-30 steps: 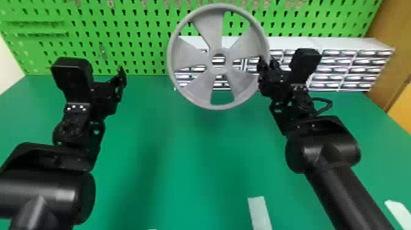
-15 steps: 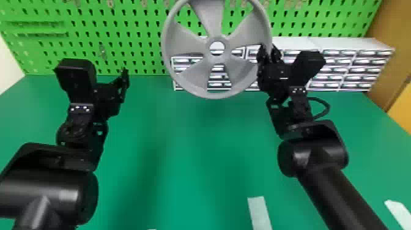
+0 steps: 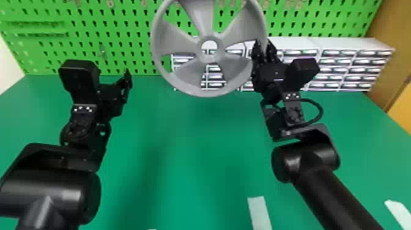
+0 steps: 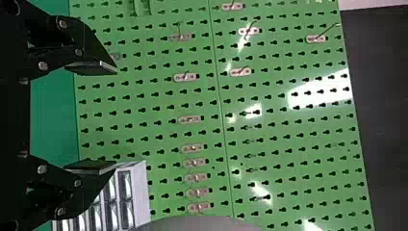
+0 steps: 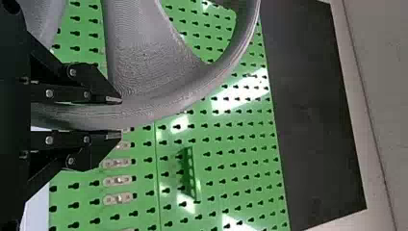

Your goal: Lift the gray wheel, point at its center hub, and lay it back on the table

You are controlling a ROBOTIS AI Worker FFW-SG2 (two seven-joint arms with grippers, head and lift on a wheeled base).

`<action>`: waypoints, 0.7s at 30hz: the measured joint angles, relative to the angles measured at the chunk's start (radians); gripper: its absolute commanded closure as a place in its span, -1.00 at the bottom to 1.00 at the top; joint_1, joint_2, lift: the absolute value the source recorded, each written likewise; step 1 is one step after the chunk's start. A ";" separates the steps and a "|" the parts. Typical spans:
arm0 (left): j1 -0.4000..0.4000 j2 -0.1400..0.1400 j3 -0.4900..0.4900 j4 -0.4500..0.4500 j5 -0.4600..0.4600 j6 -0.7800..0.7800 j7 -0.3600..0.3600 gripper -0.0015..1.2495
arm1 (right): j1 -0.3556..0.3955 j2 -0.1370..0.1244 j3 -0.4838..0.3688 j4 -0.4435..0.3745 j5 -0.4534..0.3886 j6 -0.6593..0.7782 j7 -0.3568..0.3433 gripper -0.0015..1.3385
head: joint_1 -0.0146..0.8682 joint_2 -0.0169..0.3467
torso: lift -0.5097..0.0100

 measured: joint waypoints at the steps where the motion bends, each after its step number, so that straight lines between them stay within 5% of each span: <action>1: 0.000 0.000 0.000 0.001 0.001 0.000 0.000 -0.13 | -0.001 0.000 0.003 0.002 0.004 -0.003 -0.003 0.88 | 0.60 -0.64 | 0.59; 10: 0.001 -0.002 -0.003 0.002 0.006 0.000 0.000 -0.09 | -0.007 0.000 0.016 0.025 0.017 -0.021 -0.015 0.88 | 0.60 -0.64 | 0.59; 21: 0.021 -0.030 -0.004 0.002 0.003 0.001 0.008 0.71 | -0.011 0.000 0.017 0.042 0.018 -0.019 -0.021 0.88 | 0.60 -0.64 | 0.59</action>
